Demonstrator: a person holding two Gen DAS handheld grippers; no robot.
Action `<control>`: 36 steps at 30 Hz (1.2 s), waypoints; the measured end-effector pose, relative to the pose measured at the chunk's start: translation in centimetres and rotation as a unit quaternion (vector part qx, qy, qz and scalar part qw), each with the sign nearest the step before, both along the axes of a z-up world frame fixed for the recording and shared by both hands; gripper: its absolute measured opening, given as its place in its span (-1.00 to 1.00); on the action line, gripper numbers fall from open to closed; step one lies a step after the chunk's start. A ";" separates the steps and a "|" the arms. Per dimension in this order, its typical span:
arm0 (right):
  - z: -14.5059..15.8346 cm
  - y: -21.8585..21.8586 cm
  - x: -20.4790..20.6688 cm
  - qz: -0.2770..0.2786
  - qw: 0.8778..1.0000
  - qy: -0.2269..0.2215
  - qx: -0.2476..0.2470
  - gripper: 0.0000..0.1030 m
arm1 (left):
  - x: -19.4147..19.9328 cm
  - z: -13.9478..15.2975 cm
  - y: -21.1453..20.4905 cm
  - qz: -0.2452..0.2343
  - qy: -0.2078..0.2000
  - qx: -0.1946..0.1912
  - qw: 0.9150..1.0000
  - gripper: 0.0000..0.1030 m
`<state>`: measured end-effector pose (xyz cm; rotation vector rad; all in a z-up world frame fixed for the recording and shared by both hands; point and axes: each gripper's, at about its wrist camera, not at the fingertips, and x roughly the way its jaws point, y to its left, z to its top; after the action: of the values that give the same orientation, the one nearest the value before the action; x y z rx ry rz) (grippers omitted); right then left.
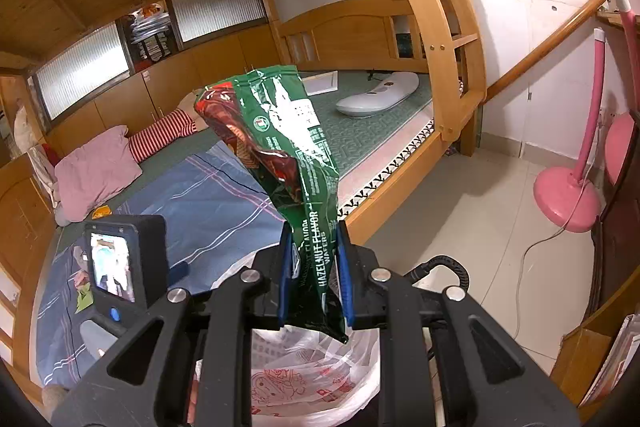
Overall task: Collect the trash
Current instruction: 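Carry both items to the white bin and open both tools to drop them, then grasp the paper cup with the right tool while the left tool approaches the red box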
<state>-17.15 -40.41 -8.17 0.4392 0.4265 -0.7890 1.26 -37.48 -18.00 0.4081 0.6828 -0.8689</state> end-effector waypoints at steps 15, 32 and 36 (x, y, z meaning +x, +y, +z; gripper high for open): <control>-4.9 -1.2 4.6 0.030 0.992 0.097 0.072 -0.34 | 3.1 3.6 4.7 0.081 -0.026 -0.037 0.996 0.71; -5.1 0.1 6.9 0.057 0.991 0.107 0.059 0.32 | 5.6 4.8 8.2 0.125 -0.019 -0.060 0.990 0.71; -5.1 0.5 7.8 0.068 0.990 0.107 0.056 0.32 | 6.3 4.8 9.2 0.138 -0.019 -0.062 0.988 0.71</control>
<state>-9.35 -39.88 -13.25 0.4258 0.6970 -0.6833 7.56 -28.27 -13.15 0.2126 0.6290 -0.6353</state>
